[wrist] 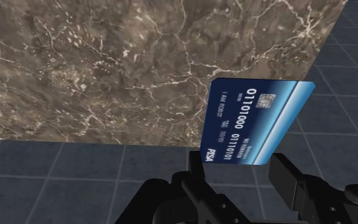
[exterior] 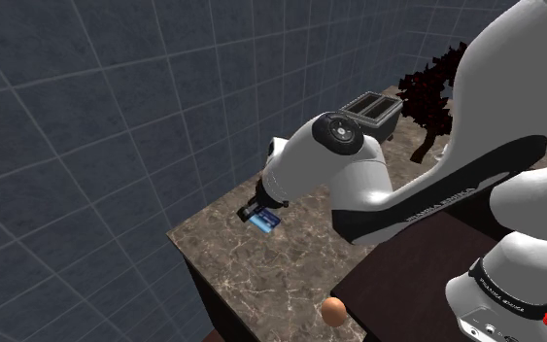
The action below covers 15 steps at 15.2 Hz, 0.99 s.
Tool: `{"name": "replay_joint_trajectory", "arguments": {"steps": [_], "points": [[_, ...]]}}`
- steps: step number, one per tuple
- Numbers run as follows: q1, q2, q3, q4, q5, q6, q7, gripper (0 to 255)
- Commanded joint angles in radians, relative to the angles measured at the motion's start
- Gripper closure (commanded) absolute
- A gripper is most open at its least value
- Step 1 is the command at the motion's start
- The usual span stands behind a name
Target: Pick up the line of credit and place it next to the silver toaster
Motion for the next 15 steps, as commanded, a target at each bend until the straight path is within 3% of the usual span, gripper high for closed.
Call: {"name": "replay_joint_trajectory", "arguments": {"steps": [1,8,11,15], "points": [[0.093,0.013,-0.094,0.001,-0.003,-0.028,-0.009,255],[0.418,0.015,-0.411,0.016,0.07,-0.126,-0.096,255],[0.522,-0.002,-0.51,0.025,0.124,-0.166,-0.148,255],[0.624,-0.029,-0.608,0.042,0.191,-0.22,-0.212,255]]}}
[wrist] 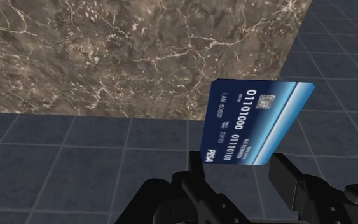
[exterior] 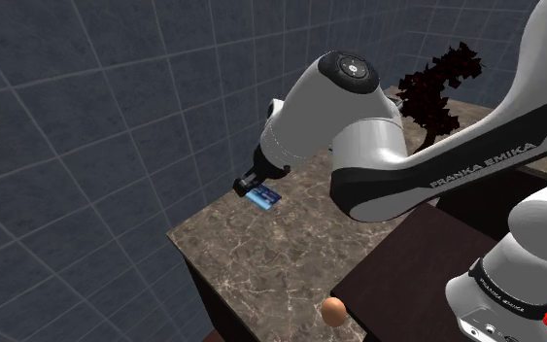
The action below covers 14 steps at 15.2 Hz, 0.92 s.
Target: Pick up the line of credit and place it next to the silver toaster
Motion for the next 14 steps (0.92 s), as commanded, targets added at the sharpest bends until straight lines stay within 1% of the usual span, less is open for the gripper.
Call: {"name": "replay_joint_trajectory", "arguments": {"steps": [1,2,7,14], "points": [[0.053,-0.018,-0.051,0.007,0.037,-0.029,-0.034,255],[0.054,-0.018,-0.052,0.007,0.038,-0.03,-0.035,255],[0.134,-0.018,-0.251,-0.061,0.106,0.024,-0.221,255],[0.218,0.01,-0.516,-0.103,0.201,0.073,-0.5,255]]}}
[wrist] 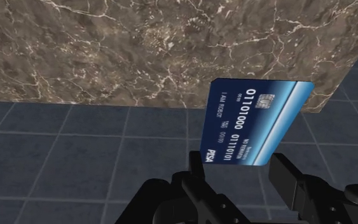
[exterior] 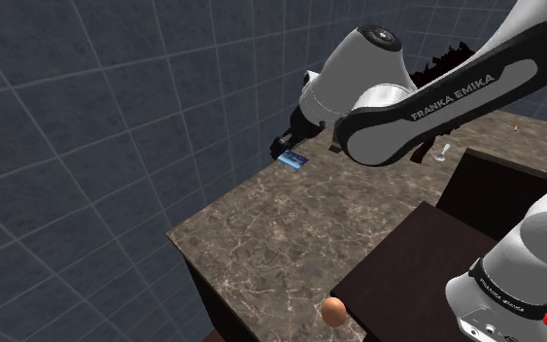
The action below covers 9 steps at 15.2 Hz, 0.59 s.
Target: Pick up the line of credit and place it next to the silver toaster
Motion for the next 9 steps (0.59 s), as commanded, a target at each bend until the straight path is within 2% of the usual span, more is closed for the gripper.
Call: {"name": "replay_joint_trajectory", "arguments": {"steps": [1,9], "points": [[0.03,0.007,-0.085,-0.008,0.037,0.01,-0.096,255],[0.118,0.076,-0.374,0.035,0.19,0.015,-0.453,255]]}}
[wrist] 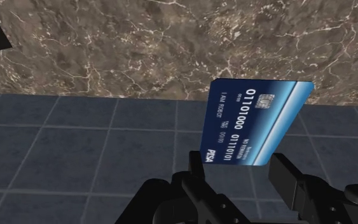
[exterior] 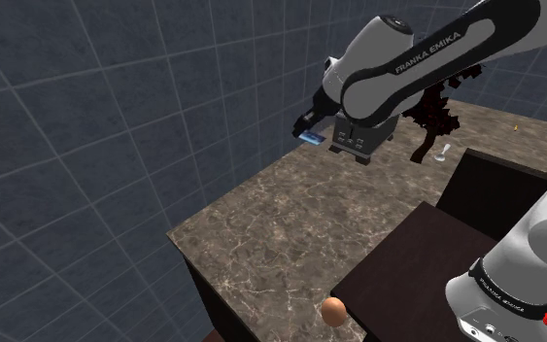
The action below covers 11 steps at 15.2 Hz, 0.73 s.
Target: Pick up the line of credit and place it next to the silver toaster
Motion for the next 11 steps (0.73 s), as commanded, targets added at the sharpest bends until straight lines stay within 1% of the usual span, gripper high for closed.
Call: {"name": "replay_joint_trajectory", "arguments": {"steps": [1,3,6,9,11], "points": [[0.021,0.024,-0.07,0.018,0.047,0.001,-0.1,255],[0.039,0.047,-0.134,0.045,0.096,-0.009,-0.193,255],[0.051,0.086,-0.214,0.095,0.177,-0.032,-0.334,255],[0.051,0.131,-0.282,0.157,0.254,-0.065,-0.466,255],[0.042,0.164,-0.317,0.204,0.302,-0.091,-0.548,255]]}}
